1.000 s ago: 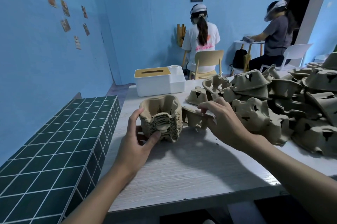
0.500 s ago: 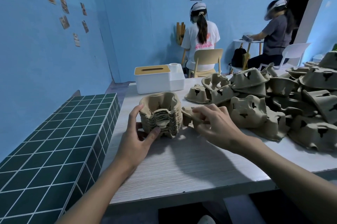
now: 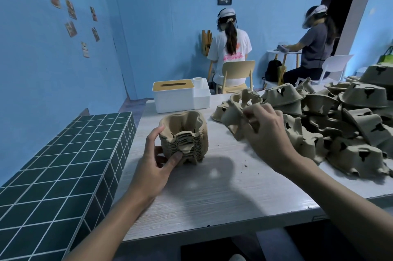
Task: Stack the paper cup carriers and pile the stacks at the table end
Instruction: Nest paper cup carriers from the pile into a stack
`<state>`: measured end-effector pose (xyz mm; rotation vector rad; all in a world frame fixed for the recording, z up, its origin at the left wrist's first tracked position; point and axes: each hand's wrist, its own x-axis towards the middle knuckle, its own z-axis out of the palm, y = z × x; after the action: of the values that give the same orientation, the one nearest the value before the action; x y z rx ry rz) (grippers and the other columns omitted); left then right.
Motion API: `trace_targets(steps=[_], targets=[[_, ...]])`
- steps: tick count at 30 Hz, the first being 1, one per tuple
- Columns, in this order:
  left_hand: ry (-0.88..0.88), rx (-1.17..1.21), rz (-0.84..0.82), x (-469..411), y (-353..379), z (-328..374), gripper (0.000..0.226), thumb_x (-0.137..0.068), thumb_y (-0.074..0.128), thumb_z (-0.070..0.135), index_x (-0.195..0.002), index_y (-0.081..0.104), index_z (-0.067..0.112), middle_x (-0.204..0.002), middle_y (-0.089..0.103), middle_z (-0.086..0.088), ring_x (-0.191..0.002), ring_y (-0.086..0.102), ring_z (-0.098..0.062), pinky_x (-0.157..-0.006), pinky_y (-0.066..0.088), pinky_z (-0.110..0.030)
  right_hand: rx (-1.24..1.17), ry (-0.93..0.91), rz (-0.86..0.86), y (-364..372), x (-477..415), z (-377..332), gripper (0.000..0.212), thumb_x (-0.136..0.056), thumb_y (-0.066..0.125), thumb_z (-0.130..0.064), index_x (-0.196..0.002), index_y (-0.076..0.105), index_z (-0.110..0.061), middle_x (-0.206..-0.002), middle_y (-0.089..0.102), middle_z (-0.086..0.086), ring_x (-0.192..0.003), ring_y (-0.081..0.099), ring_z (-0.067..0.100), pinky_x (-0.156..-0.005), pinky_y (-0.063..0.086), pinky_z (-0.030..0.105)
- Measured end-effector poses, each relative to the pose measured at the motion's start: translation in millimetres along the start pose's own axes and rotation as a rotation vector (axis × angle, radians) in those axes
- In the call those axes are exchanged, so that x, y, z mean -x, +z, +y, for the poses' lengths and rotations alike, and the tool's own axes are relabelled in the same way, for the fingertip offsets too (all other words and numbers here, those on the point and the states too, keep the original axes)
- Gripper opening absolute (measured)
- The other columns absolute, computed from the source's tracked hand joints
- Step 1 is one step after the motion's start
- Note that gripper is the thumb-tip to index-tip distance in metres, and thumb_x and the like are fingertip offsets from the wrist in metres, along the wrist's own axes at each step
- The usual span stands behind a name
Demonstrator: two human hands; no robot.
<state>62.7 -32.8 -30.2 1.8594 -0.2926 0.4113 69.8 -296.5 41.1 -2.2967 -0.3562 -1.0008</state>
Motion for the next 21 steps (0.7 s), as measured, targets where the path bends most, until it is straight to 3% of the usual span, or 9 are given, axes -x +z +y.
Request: trace_targets(steps=[3,5,8,12,14,17,21], targets=[[0.021,-0.014,-0.061,-0.7,-0.9,0.5,0.067,-0.082,0.068,0.046,-0.134,0.028,0.061,-0.102,0.072,-0.001,-0.085,0.072,-0.014,-0.076,0.056,-0.032,-0.081,-0.110,0.115,-6.5,-11.1,-15.2,0.019,-0.081,0.063,0.001,-0.099,0.062,-0.006,-0.089,0.046,-0.017,-0.086,0.030,0.000,-0.083,0.036,0.043],[0.055,-0.040,-0.104,-1.7,-1.0,-0.7,0.063,-0.086,0.069,0.054,-0.131,0.027,0.064,-0.101,0.072,-0.001,-0.083,0.072,-0.015,-0.074,0.057,-0.037,-0.131,-0.177,0.126,-4.9,-19.3,-21.6,0.017,-0.083,0.061,-0.001,-0.098,0.063,-0.009,-0.088,0.046,-0.020,-0.087,0.033,-0.005,-0.084,0.037,0.044],[0.075,-0.043,-0.132,-1.7,-0.8,-2.9,0.068,-0.079,0.064,0.061,-0.135,0.026,0.059,-0.100,0.073,-0.002,-0.082,0.073,-0.018,-0.075,0.059,-0.042,-0.169,-0.275,0.079,6.1,-25.7,-28.0,0.016,-0.085,0.060,-0.005,-0.097,0.065,-0.014,-0.098,0.059,-0.005,-0.101,0.046,0.009,-0.091,0.038,0.049],[0.064,-0.067,-0.126,-1.2,-0.4,-2.5,0.066,-0.085,0.065,0.053,-0.130,0.021,0.070,-0.104,0.073,0.003,-0.085,0.072,-0.014,-0.075,0.056,-0.032,-0.190,-0.398,-0.060,25.9,-25.9,-30.0,0.019,-0.083,0.065,0.005,-0.095,0.066,-0.010,-0.104,0.067,0.000,-0.110,0.054,0.021,-0.090,0.045,0.047],[0.058,-0.083,-0.122,-2.0,0.2,-1.3,0.067,-0.088,0.066,0.051,-0.125,0.016,0.077,-0.105,0.073,0.006,-0.086,0.072,-0.011,-0.076,0.055,-0.031,-0.227,-0.380,-0.131,30.5,-25.1,-28.3,0.021,-0.083,0.062,0.009,-0.092,0.062,-0.010,-0.102,0.066,0.001,-0.106,0.056,0.024,-0.087,0.047,0.045],[0.040,-0.082,-0.110,-1.6,1.8,0.2,0.071,-0.089,0.067,0.045,-0.128,0.014,0.073,-0.107,0.072,0.009,-0.087,0.071,-0.007,-0.076,0.053,-0.029,-0.269,-0.308,-0.234,30.3,-20.5,-26.1,0.032,-0.078,0.057,0.011,-0.101,0.062,-0.011,-0.113,0.061,-0.001,-0.112,0.055,0.018,-0.093,0.048,0.040],[0.042,-0.031,-0.106,1.6,1.1,1.9,0.079,-0.079,0.065,0.055,-0.137,0.012,0.064,-0.103,0.072,0.008,-0.088,0.071,-0.009,-0.071,0.049,-0.017,-0.336,-0.242,-0.401,24.7,-12.9,-28.3,0.035,-0.080,0.046,-0.013,-0.110,0.064,-0.017,-0.125,0.055,-0.007,-0.124,0.049,0.014,-0.103,0.044,0.037]])
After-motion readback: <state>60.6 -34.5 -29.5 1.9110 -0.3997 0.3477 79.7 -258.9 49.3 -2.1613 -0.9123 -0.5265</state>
